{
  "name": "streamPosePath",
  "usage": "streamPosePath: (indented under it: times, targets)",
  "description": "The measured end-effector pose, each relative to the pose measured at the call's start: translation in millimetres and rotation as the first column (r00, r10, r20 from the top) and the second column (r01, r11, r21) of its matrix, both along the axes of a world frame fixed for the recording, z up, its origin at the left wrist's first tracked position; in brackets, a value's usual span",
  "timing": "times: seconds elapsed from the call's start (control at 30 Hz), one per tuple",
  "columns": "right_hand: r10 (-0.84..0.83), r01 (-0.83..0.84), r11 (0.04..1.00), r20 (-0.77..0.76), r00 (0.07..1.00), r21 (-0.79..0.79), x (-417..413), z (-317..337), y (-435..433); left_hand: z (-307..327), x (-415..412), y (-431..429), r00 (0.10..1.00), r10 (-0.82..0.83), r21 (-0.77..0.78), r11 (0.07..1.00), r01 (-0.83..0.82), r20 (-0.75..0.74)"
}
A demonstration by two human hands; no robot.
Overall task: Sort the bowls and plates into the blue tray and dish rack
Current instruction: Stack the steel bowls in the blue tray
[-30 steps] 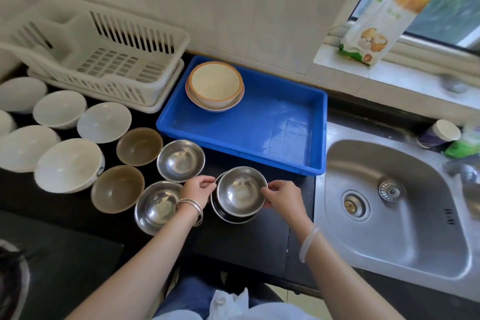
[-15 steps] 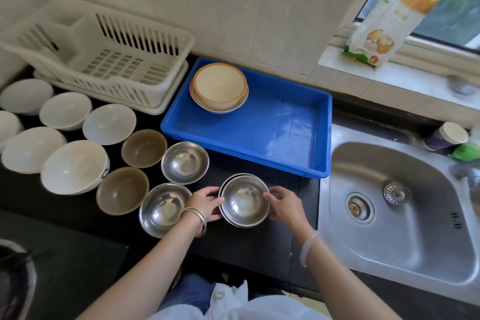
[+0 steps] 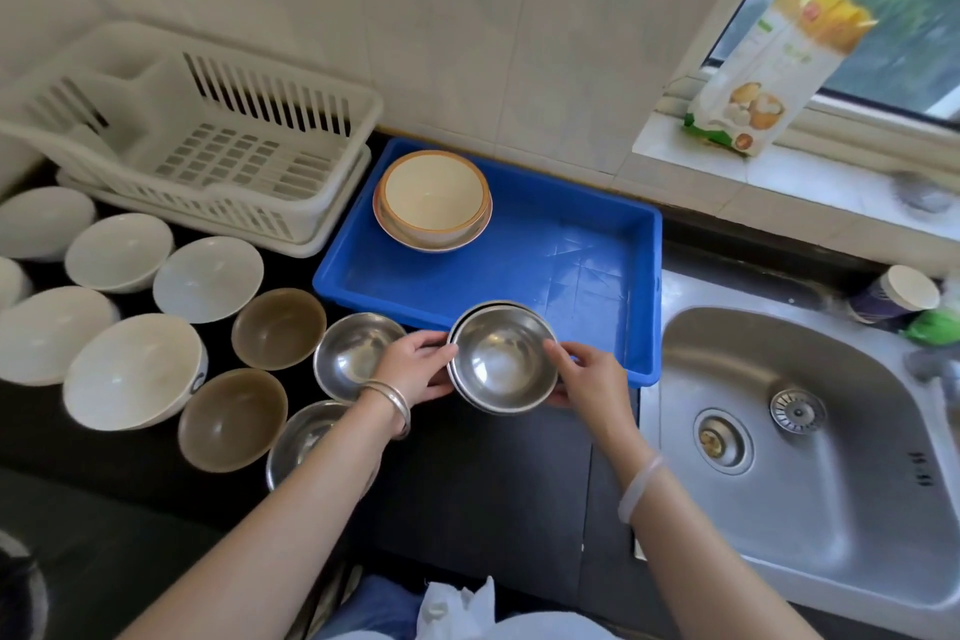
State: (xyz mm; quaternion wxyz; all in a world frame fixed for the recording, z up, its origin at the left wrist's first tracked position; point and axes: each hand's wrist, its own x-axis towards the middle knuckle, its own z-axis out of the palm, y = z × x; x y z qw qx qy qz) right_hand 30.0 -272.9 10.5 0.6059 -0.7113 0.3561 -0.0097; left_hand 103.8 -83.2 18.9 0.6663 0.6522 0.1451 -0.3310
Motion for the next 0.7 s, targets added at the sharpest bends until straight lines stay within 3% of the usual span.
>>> streamPosePath:
  times: [0.27,0.7]
  targets:
    - [-0.049,0.049,0.997,-0.004,0.999,-0.057,67.0,10.8,-50.0,13.7,62.0,-67.7,0.997,0.076,-0.002,0.997,-0.076,0.021]
    - [-0.050,0.064,0.994,-0.150,0.987,0.089,120.1,-37.4,-81.7,-39.9,111.0,-114.6,0.981,0.152,0.067,0.987,-0.145,-0.120]
